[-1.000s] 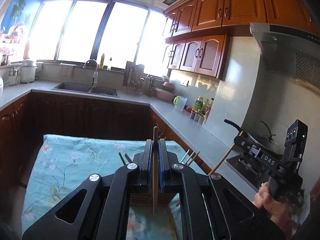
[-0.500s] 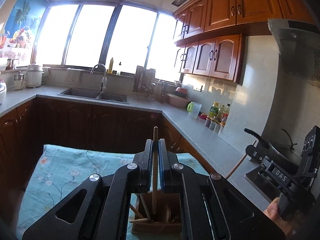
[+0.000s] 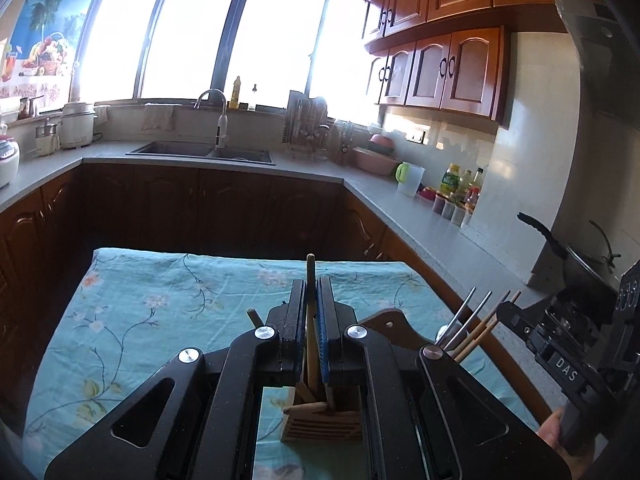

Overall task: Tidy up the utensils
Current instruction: 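Open both tools and withdraw them from the holder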

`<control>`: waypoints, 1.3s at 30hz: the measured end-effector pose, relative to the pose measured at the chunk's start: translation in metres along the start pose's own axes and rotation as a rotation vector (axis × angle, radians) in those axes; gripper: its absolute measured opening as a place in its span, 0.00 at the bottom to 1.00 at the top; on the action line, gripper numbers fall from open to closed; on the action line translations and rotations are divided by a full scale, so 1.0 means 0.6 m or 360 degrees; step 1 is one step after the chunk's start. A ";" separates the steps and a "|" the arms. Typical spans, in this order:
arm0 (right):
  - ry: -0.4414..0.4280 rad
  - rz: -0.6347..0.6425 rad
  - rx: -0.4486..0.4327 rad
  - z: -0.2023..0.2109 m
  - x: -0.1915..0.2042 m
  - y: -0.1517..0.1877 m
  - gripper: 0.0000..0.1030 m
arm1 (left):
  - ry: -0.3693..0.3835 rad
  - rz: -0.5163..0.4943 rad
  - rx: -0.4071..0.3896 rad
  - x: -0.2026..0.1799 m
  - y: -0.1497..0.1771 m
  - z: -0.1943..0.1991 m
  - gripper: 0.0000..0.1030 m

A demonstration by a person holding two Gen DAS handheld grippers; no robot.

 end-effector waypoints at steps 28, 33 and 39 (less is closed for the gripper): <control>-0.0066 -0.0088 -0.0117 0.054 0.009 -0.036 0.75 | 0.0022 0.0100 -0.0085 0.026 -0.035 0.064 0.57; -0.0061 -0.0078 -0.0179 0.090 0.014 -0.025 0.90 | -0.0035 0.0171 -0.0078 0.069 -0.005 0.092 0.69; -0.0017 -0.0090 -0.0146 0.118 0.011 0.035 0.91 | -0.0105 0.0262 0.0028 0.124 0.073 0.107 0.75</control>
Point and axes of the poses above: each gripper's, at about its wrist camera, not at the fingertips, and z roughly against the way its jaws point, x to its left, y to its underside, the point moved 9 cm from there along -z, roughly the way its jaws point, and after that the axes turned 15 degrees about -y, right-handed, at the moved point
